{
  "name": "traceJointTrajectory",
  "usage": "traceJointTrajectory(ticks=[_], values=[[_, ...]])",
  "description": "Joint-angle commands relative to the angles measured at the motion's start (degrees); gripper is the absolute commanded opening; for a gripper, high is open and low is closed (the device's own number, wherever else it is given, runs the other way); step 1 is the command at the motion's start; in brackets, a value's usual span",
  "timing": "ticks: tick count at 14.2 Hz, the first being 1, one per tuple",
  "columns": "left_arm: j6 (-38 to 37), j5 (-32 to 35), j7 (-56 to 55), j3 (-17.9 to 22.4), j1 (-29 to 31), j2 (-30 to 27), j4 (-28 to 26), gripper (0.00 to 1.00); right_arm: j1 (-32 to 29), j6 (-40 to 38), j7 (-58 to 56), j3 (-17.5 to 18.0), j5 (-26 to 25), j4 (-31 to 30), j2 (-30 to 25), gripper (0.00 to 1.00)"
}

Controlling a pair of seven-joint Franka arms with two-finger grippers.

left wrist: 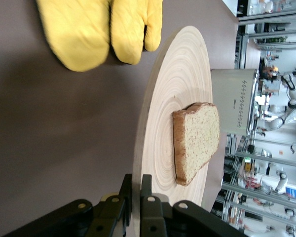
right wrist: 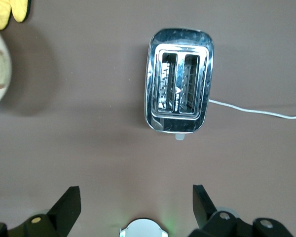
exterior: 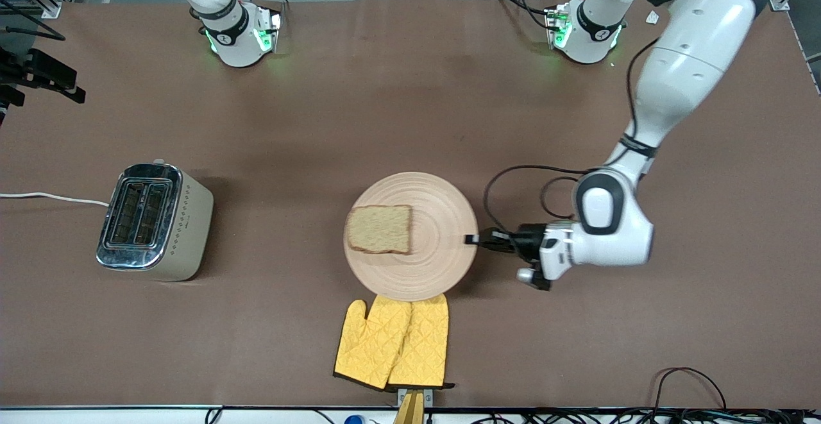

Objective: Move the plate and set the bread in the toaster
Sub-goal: 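Slide the plate toward the toaster with the left gripper, then release the plate with the left gripper while the right gripper reaches the bread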

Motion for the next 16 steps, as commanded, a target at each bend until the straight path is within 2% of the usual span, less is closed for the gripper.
traceJointTrajectory(ticks=[1, 3, 4, 7, 10, 11, 12, 15, 16], values=[[5.4, -3.0, -2.0, 0.0, -5.1, 4.4, 3.5, 0.0, 0.0, 1.6, 0.4, 0.4, 0.8, -3.7, -0.6, 1.0], [9.2, -3.2, -1.6, -0.1, -8.0, 7.4, 5.1, 0.0, 0.8, 5.1, 0.5, 0.5, 1.8, -6.9, -0.6, 1.0], [10.7, -3.8, -1.6, -0.2, -9.1, 8.1, 5.4, 0.0, 0.6, 7.0, 0.5, 0.4, 3.8, -8.5, -0.6, 1.0], [12.0, -8.6, -1.3, 0.0, -11.8, 9.3, 7.3, 0.0, 1.1, 12.7, 0.6, 0.4, 5.1, -12.4, -0.6, 1.0], [12.5, -8.9, -1.4, 0.0, -11.9, 9.8, 7.3, 0.03, 4.4, 18.5, 1.3, 0.4, 5.1, -16.8, -0.6, 1.0], [12.5, -9.1, -1.7, 0.0, -11.9, 9.8, 7.2, 0.14, 4.5, 20.0, 1.4, 0.4, 5.1, -18.1, -0.2, 1.0], [12.5, -9.3, -2.1, 0.0, -11.9, 9.7, 7.1, 0.17, 5.2, 21.8, 1.5, 0.4, 5.1, -19.0, 0.2, 1.0], [12.5, -10.0, -2.8, 0.0, -12.0, 9.7, 6.9, 0.38, 7.6, 26.3, 5.4, 0.4, 5.0, -20.6, 2.2, 1.0], [12.5, -9.9, -2.8, 0.0, -12.0, 9.7, 6.9, 0.59, 7.8, 28.8, 5.7, 0.4, 5.0, -21.8, 2.9, 1.0]])
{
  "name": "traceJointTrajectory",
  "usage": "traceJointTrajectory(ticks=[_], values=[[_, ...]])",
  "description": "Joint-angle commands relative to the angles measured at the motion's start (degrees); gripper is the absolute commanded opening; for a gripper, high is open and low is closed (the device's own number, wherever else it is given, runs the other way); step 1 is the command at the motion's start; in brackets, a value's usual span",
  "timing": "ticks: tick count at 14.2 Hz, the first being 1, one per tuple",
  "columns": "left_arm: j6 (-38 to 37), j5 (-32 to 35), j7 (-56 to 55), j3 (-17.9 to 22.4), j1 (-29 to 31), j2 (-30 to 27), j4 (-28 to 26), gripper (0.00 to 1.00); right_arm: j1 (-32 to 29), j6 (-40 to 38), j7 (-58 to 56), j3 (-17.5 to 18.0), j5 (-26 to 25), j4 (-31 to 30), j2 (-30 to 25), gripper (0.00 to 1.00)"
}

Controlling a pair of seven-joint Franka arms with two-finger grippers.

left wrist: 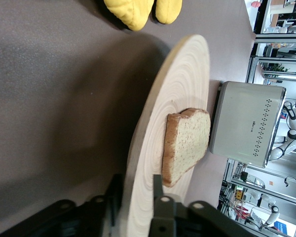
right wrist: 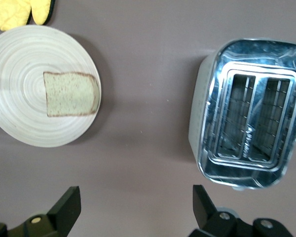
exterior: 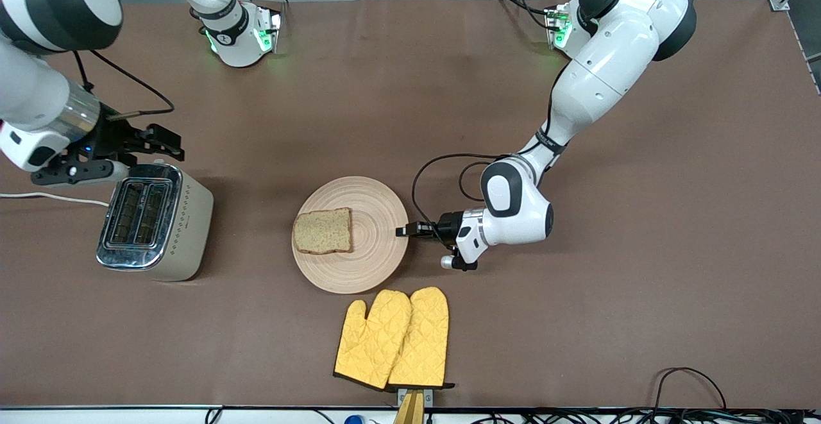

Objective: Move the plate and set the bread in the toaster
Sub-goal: 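Release the plate with the left gripper while the right gripper reaches the bread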

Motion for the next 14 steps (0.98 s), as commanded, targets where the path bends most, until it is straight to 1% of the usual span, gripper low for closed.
traceJointTrajectory(ticks=[1, 2, 4, 5, 7, 9, 11, 12, 14], values=[[-0.2, -1.3, -0.5, 0.0, -0.2, 0.0, 1.0, 0.9, 1.5, 6.2, 2.8, -0.2, 0.2, -3.1, 1.6, 1.0], [-0.2, -0.9, -0.4, 0.0, 0.0, -0.3, 0.8, 1.0, 2.9, 7.9, 4.4, -0.2, 0.2, -3.7, 2.3, 1.0], [-0.5, -0.3, -0.2, 0.2, 1.3, -1.1, -0.6, 1.0, 4.8, 10.5, 7.1, -0.2, 0.2, -3.9, 4.2, 1.0], [-0.7, 1.3, -0.3, 1.2, 2.4, -2.5, -2.4, 1.0, 5.8, 12.1, 8.4, -0.2, 0.2, -4.0, 5.5, 1.0], [-1.1, 7.6, -1.2, 1.6, 5.4, -5.3, -5.7, 1.0, 7.9, 14.2, 10.8, -0.2, 0.1, -3.8, 8.0, 1.0], [-4.3, 18.6, -5.9, 1.6, 9.5, -8.7, -7.9, 1.0, 9.5, 16.9, 13.3, -0.2, -0.4, -3.7, 11.0, 1.0], [-11.3, 32.8, -13.0, 1.6, 14.4, -11.6, -7.2, 1.0, 10.7, 20.9, 14.2, -0.3, -0.5, -3.7, 14.9, 1.0], [-13.9, 39.5, -14.5, 1.3, 16.6, -13.1, -6.8, 1.0, 11.4, 22.7, 15.1, -0.3, -0.6, -3.7, 16.7, 1.0], [-19.2, 49.9, -14.4, 1.6, 19.8, -17.2, -6.1, 1.0, 12.5, 24.0, 15.2, -0.5, -0.7, -3.4, 18.9, 1.0]])
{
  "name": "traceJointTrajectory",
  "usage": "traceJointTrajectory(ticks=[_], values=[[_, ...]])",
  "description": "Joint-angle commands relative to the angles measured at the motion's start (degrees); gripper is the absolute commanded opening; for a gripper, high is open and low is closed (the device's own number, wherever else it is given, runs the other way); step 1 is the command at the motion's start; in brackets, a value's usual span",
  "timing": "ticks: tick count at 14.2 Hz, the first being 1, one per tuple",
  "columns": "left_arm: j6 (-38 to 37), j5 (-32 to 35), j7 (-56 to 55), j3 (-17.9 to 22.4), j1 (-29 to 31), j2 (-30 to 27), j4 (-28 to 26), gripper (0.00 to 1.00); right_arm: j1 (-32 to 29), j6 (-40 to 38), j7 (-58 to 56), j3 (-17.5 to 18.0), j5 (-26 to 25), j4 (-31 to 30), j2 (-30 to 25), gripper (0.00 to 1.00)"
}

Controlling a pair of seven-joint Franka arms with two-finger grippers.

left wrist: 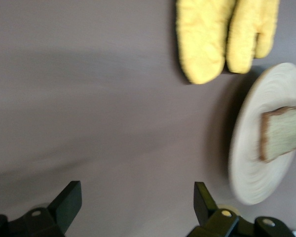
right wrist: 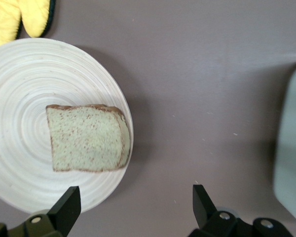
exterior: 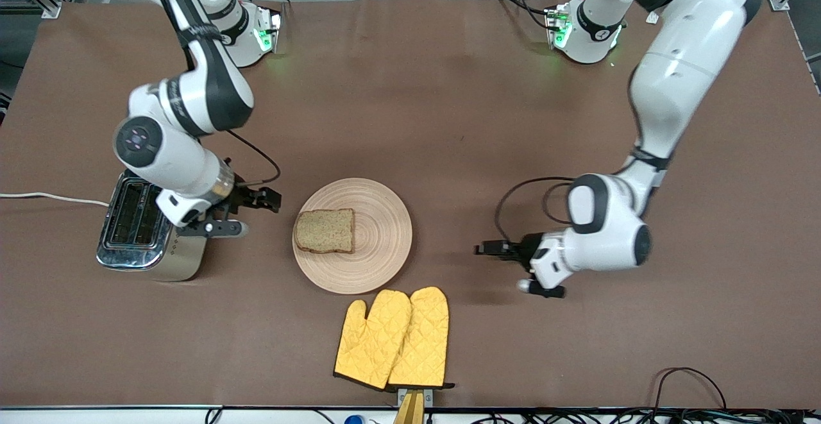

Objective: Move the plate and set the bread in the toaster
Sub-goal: 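Release the plate with the left gripper while the right gripper reaches the bread, then grasp the bread slice with the right gripper while the left gripper withdraws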

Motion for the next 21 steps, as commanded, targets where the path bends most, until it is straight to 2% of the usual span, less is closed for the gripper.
traceJointTrajectory(ticks=[1, 4, 7, 9, 10, 13, 17, 19, 21], values=[[-5.7, 11.7, -1.1, 0.3, 3.2, -7.5, -2.4, 1.0, 1.4, 1.6, 1.5, -0.5, -0.6, 0.4, 2.7, 1.0], [-11.2, 23.1, -1.3, 0.4, 6.3, -13.3, -2.2, 1.0, 2.0, 4.6, 2.0, -0.4, -0.6, 0.4, 5.8, 0.97], [-22.5, 30.0, -1.4, 0.4, 7.9, -16.9, 3.6, 1.0, 2.6, 6.5, 3.4, -0.4, -0.6, 1.1, 8.1, 0.86], [-30.4, 30.3, -2.5, 0.7, 7.9, -18.4, 8.5, 1.0, 2.6, 7.7, 3.7, -0.4, -0.6, 1.2, 9.6, 0.7], [-31.8, 30.2, -4.0, 0.7, 7.9, -19.7, 8.7, 1.0, 2.6, 8.1, 3.9, -0.4, -0.5, 1.4, 10.4, 0.67], [-33.4, 29.7, -7.5, 1.1, 7.9, -25.4, 8.7, 1.0, 3.5, 8.3, 6.6, -0.4, -0.5, 2.1, 11.9, 0.6], [-35.0, 29.6, -6.5, 0.4, 11.6, -27.9, 8.7, 1.0, 3.7, 8.3, 8.0, -0.4, -0.5, 2.1, 12.4, 0.58], [-35.1, 29.6, -6.3, 0.4, 11.5, -28.7, 8.7, 1.0, 3.6, 8.3, 8.2, -0.4, -0.5, 2.1, 12.5, 0.54], [-36.4, 29.6, -6.1, 0.5, 11.3, -30.4, 8.6, 1.0, 3.7, 8.5, 8.3, -0.4, -0.4, 2.2, 12.8, 0.45]])
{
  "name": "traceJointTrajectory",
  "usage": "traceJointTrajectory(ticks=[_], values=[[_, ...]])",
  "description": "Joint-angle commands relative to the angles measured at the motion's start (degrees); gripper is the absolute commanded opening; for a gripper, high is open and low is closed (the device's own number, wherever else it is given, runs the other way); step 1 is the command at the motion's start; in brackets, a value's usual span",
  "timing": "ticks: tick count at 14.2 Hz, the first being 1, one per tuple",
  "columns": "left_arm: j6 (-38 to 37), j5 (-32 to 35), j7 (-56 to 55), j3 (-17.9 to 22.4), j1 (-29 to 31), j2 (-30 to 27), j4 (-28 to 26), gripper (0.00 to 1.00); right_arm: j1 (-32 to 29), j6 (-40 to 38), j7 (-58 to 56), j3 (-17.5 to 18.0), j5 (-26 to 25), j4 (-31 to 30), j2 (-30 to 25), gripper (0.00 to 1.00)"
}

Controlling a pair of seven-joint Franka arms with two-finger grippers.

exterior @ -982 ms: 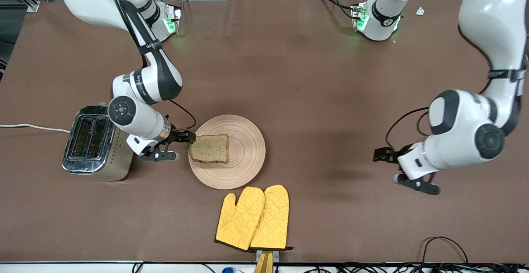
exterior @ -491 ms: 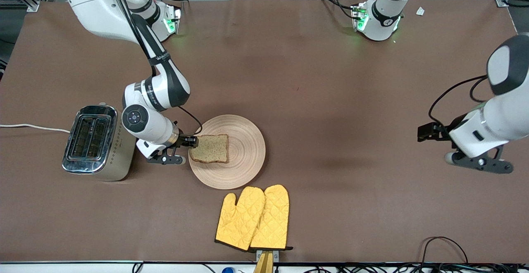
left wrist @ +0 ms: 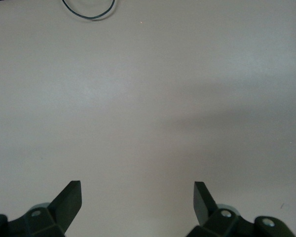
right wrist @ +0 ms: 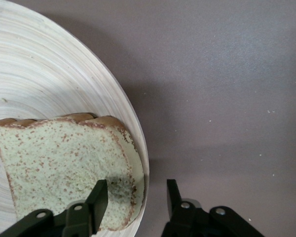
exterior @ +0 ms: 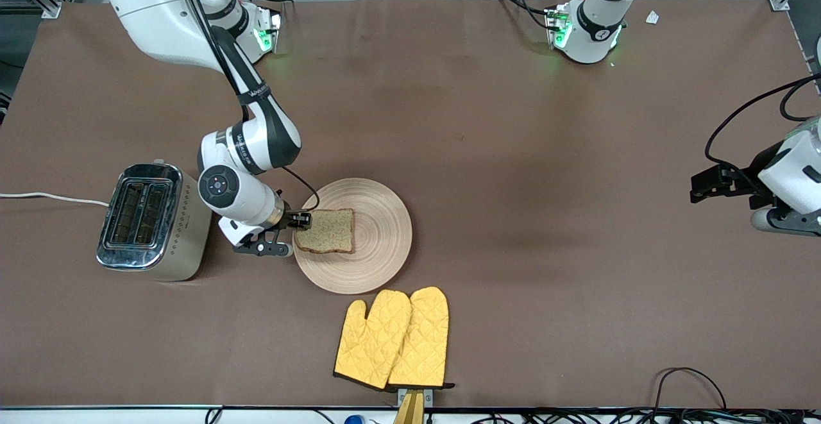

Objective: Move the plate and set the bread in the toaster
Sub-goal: 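Grasp the bread slice with the right gripper while the left gripper withdraws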

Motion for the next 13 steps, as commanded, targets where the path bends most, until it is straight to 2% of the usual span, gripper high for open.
traceJointTrajectory(ticks=[1, 3, 7, 9, 12, 13], values=[[-2.7, 0.2, 0.4, 0.3, -1.1, -3.3, -0.6, 1.0, 0.7, 0.1, 1.4, -0.4, -0.4, 1.0, 0.9, 0.4], [-3.0, 0.6, -0.2, 1.2, -3.8, -5.9, -1.0, 1.0, 0.7, 0.2, 1.4, -0.4, -0.3, 1.0, 1.0, 0.32], [-4.0, -1.6, 0.5, 14.1, -13.4, -9.9, -3.8, 1.0, 1.1, 0.2, 2.1, -0.4, -0.1, 1.0, 1.1, 0.24], [-4.0, -2.0, 0.1, 15.9, -15.4, -11.7, -5.6, 1.0, 1.2, 0.2, 2.1, -0.4, 0.0, 1.0, 1.1, 0.2], [-1.8, -2.6, -0.3, 21.0, -19.8, -16.8, -12.5, 1.0, 1.2, 0.5, 2.1, -0.4, 0.1, 1.0, 1.1, 0.04], [-0.9, -3.2, -0.2, 22.2, -20.3, -18.1, -14.6, 1.0, 1.2, 0.4, 2.1, -0.4, 0.1, 1.0, 1.1, 0.02]])
